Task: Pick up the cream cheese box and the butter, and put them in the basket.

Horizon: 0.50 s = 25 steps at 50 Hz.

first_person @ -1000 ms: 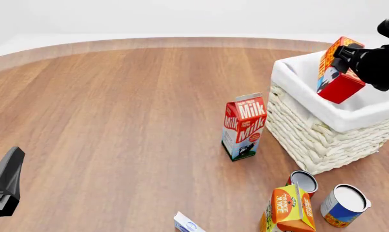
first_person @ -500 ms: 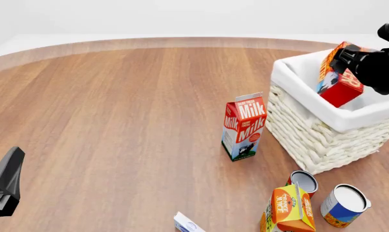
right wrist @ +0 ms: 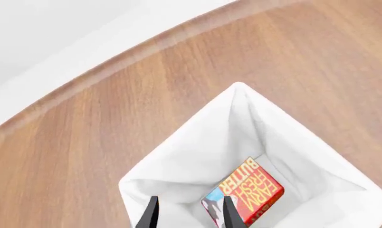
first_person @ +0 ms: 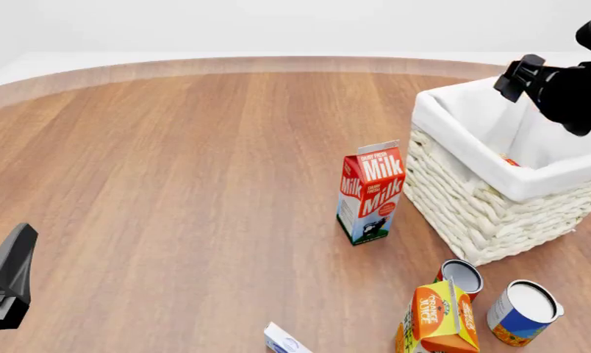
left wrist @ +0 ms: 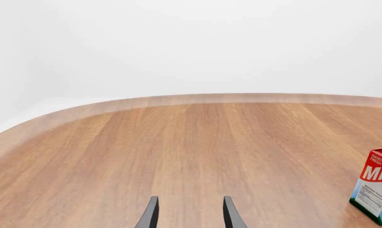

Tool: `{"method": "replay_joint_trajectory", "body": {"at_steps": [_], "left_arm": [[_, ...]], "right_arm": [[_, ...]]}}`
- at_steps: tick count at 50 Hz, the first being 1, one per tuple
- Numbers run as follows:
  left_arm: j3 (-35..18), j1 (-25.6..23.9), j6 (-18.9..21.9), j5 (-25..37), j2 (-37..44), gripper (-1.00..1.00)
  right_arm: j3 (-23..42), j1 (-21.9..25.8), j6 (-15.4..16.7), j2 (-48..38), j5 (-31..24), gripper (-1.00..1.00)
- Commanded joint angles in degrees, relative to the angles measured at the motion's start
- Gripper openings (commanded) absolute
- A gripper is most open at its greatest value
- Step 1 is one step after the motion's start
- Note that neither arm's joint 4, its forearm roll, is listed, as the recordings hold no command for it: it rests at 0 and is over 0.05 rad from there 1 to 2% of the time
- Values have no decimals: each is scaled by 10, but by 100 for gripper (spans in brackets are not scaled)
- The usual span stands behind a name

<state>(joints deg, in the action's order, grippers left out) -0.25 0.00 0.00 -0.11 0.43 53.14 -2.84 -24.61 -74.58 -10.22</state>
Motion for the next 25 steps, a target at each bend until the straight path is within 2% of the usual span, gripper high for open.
{"method": "replay_joint_trajectory", "body": {"at_steps": [1,19,25], "left_arm": [[0,0,0,0,0,100],[0,0,0,0,0,100],[0,0,0,0,0,100]], "right_arm": [[6,17,0,28,-21,100],[0,68,5,95,-63,100],[-1,104,14,121,-83,100]]}}
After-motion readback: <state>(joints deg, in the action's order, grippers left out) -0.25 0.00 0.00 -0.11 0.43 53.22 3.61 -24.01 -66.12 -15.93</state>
